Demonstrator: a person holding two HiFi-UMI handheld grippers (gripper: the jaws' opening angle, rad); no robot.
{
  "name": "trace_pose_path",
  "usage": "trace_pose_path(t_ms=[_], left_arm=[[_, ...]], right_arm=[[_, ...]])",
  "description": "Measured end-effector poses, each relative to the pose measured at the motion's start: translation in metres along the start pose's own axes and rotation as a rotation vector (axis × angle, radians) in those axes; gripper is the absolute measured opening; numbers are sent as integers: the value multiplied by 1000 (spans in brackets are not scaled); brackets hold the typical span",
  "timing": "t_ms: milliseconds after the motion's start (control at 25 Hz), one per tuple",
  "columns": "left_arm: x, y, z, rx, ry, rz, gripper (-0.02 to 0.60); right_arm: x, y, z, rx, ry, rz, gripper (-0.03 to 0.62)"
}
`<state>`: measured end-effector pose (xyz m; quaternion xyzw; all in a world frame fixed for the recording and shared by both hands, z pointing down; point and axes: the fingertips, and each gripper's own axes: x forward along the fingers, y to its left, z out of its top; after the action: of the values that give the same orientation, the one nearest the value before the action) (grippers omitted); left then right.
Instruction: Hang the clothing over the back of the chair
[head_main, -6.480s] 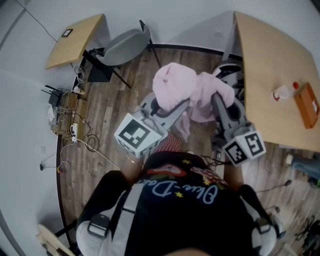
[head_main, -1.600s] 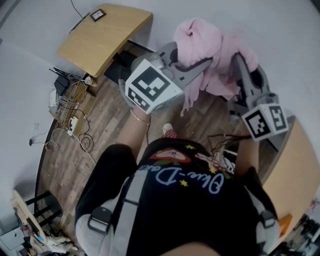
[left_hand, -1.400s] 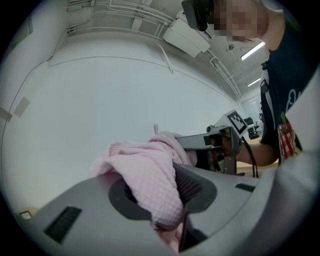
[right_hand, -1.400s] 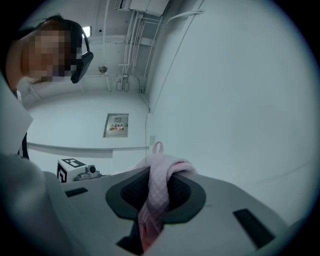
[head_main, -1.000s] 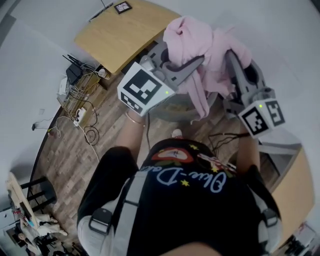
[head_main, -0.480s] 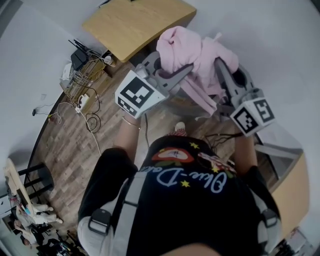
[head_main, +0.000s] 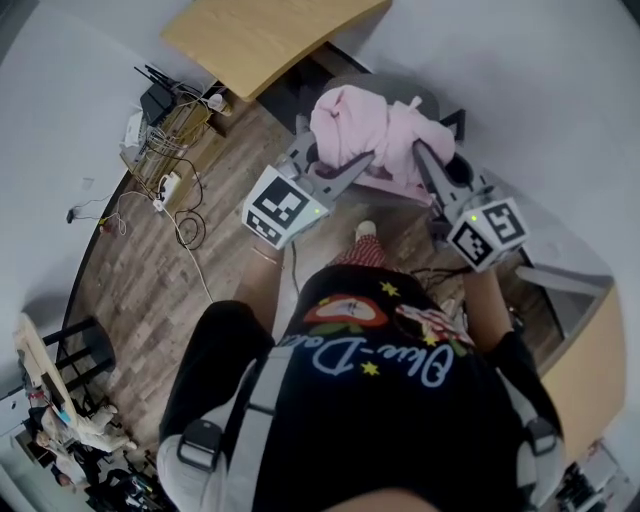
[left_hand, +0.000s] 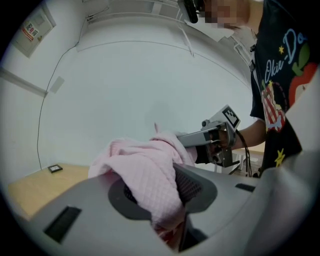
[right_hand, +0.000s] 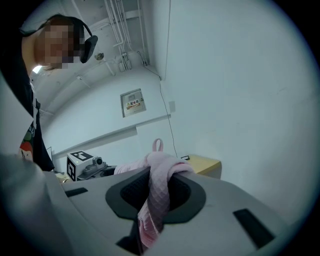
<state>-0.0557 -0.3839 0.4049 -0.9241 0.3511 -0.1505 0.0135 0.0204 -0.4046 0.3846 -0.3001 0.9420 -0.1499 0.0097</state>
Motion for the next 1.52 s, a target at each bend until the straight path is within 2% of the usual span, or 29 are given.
trace_pose_path(t_ms=[400,840,1000,1200,1360,1520], left_arm=[[-22,-45,-31,-69,37,-3,116],[-38,-85,-66,-156,83,-56,117],[-37,-92,-89,-195,113,-74,117],[-41,-96,-114,-288,155,-96,117],[-47,-102,-128,-300,173,-103,124],[-54,-108,-142,-305,200,-105,140]], right_arm=[[-34,31,-40,27,53,-10,54],[-67,59,-83,55,114,-46,54],[-69,60,-104,56,147,-77,54],[-70,65,-130,94,167,-138,54],[-73,71,-149,122,172,-190,54],[-76,75,-163,105,191,-240,54]])
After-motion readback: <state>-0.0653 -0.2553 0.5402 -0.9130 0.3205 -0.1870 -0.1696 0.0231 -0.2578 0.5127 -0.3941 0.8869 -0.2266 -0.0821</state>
